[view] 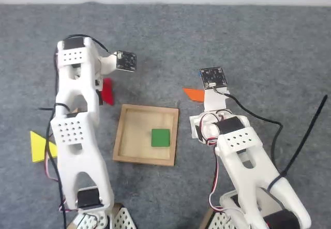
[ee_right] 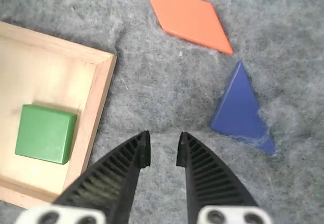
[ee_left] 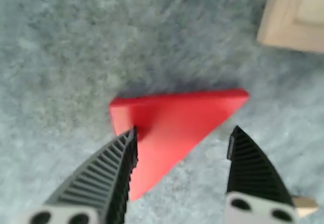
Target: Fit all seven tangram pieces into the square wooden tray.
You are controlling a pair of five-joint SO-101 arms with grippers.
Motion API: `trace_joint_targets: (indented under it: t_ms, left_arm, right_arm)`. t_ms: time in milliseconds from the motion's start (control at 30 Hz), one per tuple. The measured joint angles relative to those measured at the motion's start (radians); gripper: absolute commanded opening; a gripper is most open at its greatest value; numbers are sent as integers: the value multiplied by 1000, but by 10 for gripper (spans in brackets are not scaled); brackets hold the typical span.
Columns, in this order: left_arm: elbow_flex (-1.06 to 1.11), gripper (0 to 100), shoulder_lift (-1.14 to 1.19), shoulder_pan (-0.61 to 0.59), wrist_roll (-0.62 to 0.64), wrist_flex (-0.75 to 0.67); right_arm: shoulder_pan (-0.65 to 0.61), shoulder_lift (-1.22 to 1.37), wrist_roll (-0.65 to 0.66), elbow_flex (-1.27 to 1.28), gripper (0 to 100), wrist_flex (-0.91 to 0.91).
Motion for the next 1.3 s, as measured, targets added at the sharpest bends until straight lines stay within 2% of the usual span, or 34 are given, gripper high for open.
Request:
trace_joint_targets:
  t_ms: [67, 300, 500, 567, 667, 833, 1000, 1133, 1233, 1300]
  left_arm:
    - [-11, 279, 6, -5, 32, -3]
    - [-17, 254, 6, -21, 219, 133]
    - [-23, 256, 6, -28, 499, 141]
    - [-57, 257, 8, -37, 537, 137]
    - [-126, 257, 12, -32, 528, 64]
    - [-157, 255, 71, -34, 413, -98]
    - [-173, 255, 87, -34, 508, -127]
    - [-189, 254, 92, -31, 532, -15]
    - [-199, 254, 101, -29, 473, 109]
    - [-199, 255, 109, -31, 419, 141]
  right_arm:
    - [0, 0, 0, 0, 108, 0]
    - [0, 0, 0, 0, 108, 0]
    - [0, 0, 0, 0, 108, 0]
    - [0, 0, 0, 0, 108, 0]
    - [0, 0, 0, 0, 108, 0]
    - [0, 0, 0, 0, 108, 0]
    - [0, 0, 0, 2, 108, -25]
    - [0, 0, 0, 2, 108, -28]
    - [0, 0, 0, 2, 108, -28]
    - [0, 0, 0, 2, 108, -28]
